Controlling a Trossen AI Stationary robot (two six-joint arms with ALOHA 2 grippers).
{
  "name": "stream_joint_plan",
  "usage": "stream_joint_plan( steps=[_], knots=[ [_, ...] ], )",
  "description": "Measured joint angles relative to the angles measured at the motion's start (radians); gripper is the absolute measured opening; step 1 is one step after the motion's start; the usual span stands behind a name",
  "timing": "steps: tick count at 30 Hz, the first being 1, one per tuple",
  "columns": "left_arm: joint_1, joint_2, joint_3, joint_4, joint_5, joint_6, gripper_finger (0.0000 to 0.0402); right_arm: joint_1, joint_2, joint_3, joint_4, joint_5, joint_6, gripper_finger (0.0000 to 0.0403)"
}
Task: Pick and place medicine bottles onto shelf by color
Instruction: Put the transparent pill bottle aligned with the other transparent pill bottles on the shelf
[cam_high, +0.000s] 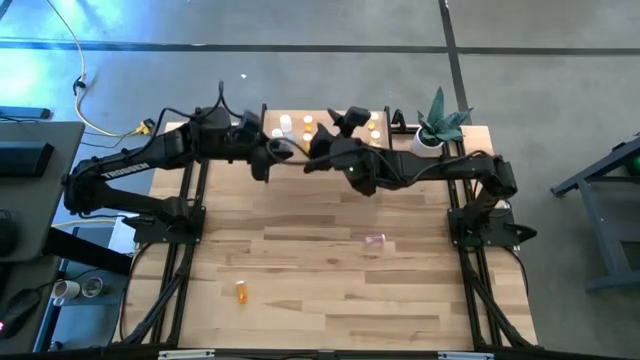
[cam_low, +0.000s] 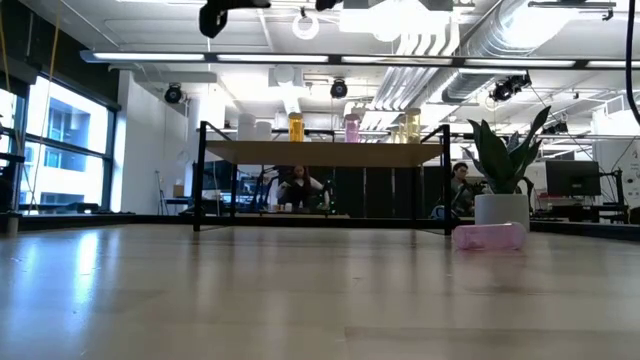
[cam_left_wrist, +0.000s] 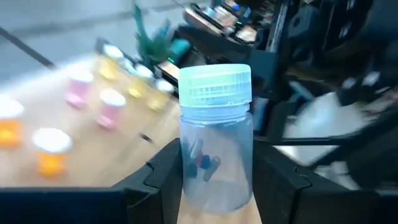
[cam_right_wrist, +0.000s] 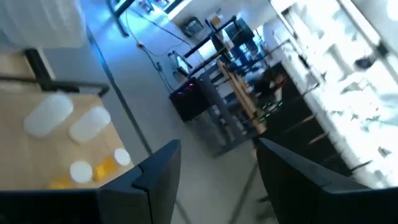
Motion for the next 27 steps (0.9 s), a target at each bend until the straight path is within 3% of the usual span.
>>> stream_joint_plan(
  steps=[9,13,19,27],
  knots=[
    [0.010,0.000,0.000,0.000,-0.189,0.314,0.0143,-0.072,0.000,0.000,0.006,-0.161,0.406,0.0202],
    [0.010,0.000,0.000,0.000,-0.256,0.425,0.0143,-0.096,-0.010,0.000,0.051,-0.250,0.510,0.0202],
    [0.009,0.000,0.000,0.000,-0.318,0.487,0.0143,-0.136,-0.049,0.001,0.169,-0.454,0.569,0.0202],
    [0.007,0.002,0.000,0.003,-0.347,0.490,0.0143,-0.212,-0.063,0.001,0.189,-0.767,0.684,0.0202]
  ],
)
